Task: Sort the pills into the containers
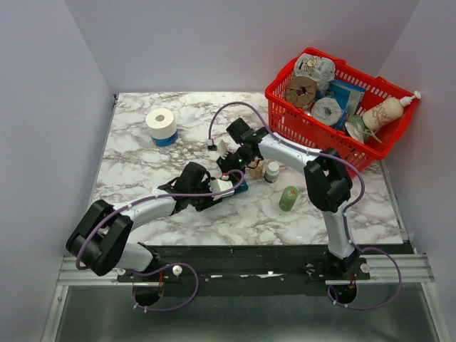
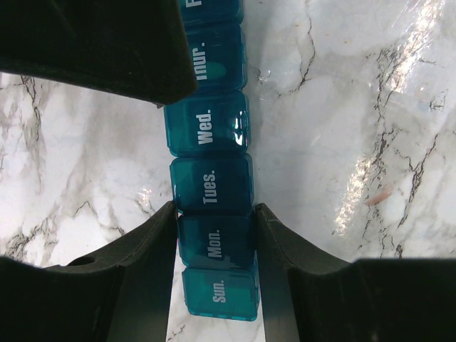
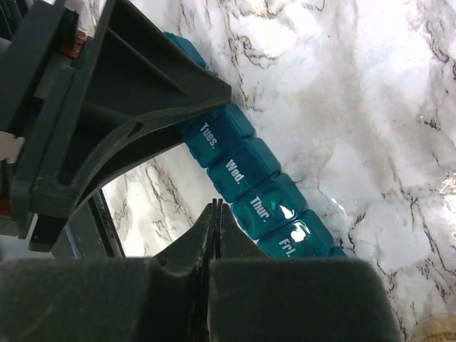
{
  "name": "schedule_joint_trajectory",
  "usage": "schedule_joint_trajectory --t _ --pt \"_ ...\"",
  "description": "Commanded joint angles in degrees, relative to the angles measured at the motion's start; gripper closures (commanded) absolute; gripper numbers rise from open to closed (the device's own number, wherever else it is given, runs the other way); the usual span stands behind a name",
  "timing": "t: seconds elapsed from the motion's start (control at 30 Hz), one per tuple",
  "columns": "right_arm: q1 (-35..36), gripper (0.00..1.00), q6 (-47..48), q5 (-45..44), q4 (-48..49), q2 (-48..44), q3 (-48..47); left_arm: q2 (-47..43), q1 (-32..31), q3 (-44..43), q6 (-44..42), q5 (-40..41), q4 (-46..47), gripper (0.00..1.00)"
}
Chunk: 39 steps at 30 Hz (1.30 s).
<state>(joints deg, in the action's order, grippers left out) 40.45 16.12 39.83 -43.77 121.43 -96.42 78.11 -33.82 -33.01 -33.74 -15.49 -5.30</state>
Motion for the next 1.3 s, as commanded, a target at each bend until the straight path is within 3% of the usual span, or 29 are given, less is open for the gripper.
schedule_joint_trajectory --t 0.0,0.27,0.43,0.63,0.73,0.77,0.8,0.97,1.07,1.17,1.2,1.27 --pt "0.2 0.95 0.3 -2.1 -1.9 3.5 1.5 0.6 0.2 -0.1 1.0 2.0 -2.8 0.8" --pt "0.1 0.94 0.4 -4.6 -1.9 5.8 0.2 0.5 0.2 -0.2 1.2 2.3 -2.9 0.78" --pt "-1.0 0.94 2.4 0.6 -2.9 0.0 -1.6 -0.2 0.2 -0.1 1.5 2.7 -2.5 0.73" --pt "-3.7 0.93 4.4 2.7 -5.4 -6.4 -5.0 -2.3 0.2 0.5 2.2 3.3 -1.8 0.45" --pt "-5.3 0.92 5.6 1.7 -6.8 -9.3 -6.3 -3.7 0.2 0.8 2.6 3.5 -1.1 0.26" --pt "-5.8 0.92 5.6 1.7 -6.9 -9.9 -6.8 -4.0 0.3 0.8 3.1 3.5 -0.9 0.1" --pt "-6.4 0.92 5.9 1.6 -7.0 -11.5 -7.1 -5.0 0.3 0.8 3.2 3.4 -0.8 0.02" --pt "-11.0 0.89 7.8 1.6 -7.0 -17.8 -7.7 -10.4 1.0 0.6 6.1 2.2 0.0 0.01" --pt "-12.9 0.81 9.2 0.2 -6.2 -23.1 -7.0 -16.9 1.9 0.5 10.1 1.0 1.2 0.01" --pt "-14.7 0.68 9.7 -1.5 -4.1 -29.1 -5.5 -25.6 3.8 1.1 15.9 -0.5 4.0 0.01" --pt "-15.1 0.54 9.5 -1.8 -3.3 -30.5 -5.2 -29.7 4.4 1.0 17.6 -0.5 4.5 0.01" --pt "-16.4 0.4 9.7 -2.7 -1.8 -34.6 -4.3 -33.3 5.8 0.1 24.4 0.9 4.9 0.01"
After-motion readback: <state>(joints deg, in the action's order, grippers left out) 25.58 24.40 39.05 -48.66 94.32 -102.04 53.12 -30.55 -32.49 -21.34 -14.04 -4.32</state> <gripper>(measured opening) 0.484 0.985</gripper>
